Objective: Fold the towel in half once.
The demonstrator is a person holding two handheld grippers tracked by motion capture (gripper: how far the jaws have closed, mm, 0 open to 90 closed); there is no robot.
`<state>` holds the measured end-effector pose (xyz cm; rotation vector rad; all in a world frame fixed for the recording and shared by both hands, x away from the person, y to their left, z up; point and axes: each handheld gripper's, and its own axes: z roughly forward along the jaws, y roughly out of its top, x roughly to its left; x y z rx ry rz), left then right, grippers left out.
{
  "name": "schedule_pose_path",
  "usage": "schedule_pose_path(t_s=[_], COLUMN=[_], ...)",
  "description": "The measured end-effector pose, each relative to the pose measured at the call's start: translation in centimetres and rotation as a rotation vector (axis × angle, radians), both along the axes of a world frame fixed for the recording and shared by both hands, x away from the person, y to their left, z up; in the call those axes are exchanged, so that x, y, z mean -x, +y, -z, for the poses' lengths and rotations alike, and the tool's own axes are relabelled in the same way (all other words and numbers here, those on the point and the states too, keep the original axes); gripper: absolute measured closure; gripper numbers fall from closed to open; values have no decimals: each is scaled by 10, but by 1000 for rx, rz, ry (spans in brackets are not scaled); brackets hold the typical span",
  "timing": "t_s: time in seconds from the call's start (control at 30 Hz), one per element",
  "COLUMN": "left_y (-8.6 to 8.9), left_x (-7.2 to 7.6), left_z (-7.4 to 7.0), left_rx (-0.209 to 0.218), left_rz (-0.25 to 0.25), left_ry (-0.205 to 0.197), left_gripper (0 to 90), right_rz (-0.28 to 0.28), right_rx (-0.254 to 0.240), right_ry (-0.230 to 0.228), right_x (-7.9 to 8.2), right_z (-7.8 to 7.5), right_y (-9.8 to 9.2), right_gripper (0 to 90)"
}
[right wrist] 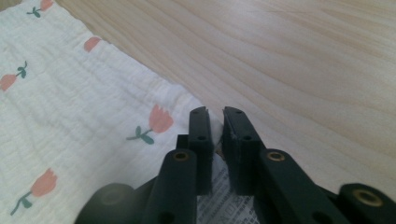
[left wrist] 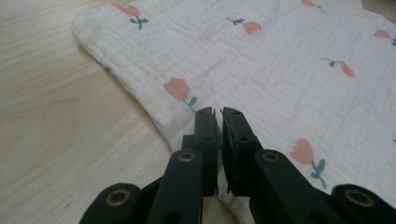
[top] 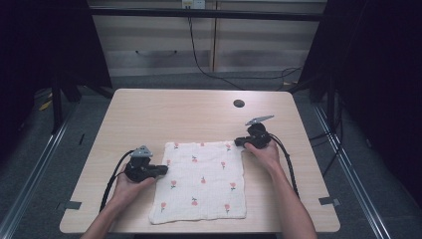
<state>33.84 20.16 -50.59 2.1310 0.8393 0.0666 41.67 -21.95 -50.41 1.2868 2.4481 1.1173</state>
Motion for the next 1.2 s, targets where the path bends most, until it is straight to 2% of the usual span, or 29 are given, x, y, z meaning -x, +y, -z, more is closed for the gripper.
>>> schedule_pose_path(t_s=[0.27,0.4,0.5,0.6,0.63,0.67,0.8,0.93,1.07,1.1,1.2], left_y=[1,2,8,11,11,9,1,-5,-7,-8,-11], left_x=[9,7,-5,-22,-22,-35,-59,-76,-82,-83,-83], left_z=[-2,-7,-16,-21,-21,-22,-21,-13,-4,-2,1], left_rx=[-14,-7,43,68,68,74,82,50,50,60,42], left_rz=[26,24,-19,-55,-55,-73,-101,-123,-156,-162,-160], left_ry=[17,3,-9,-19,-19,-12,0,5,15,23,23], left_gripper=[846,801,784,751,746,745,729,700,686,686,687], right_rz=[6,2,7,10,4,5,9,9,9,7,7], right_rx=[-15,-10,-19,-32,-31,-27,-37,-45,-50,-53,-53], right_ry=[-13,-21,-31,-35,-41,-40,-38,-41,-42,-42,-43], right_x=[9,14,13,13,13,13,14,15,14,14,14], right_z=[-2,-3,-4,-6,-6,-7,-6,-6,-5,-5,-4], right_y=[-4,-3,-3,-2,-3,-2,-3,-2,-1,-1,-1], right_gripper=[861,861,861,861,862,861,861,861,861,861,861])
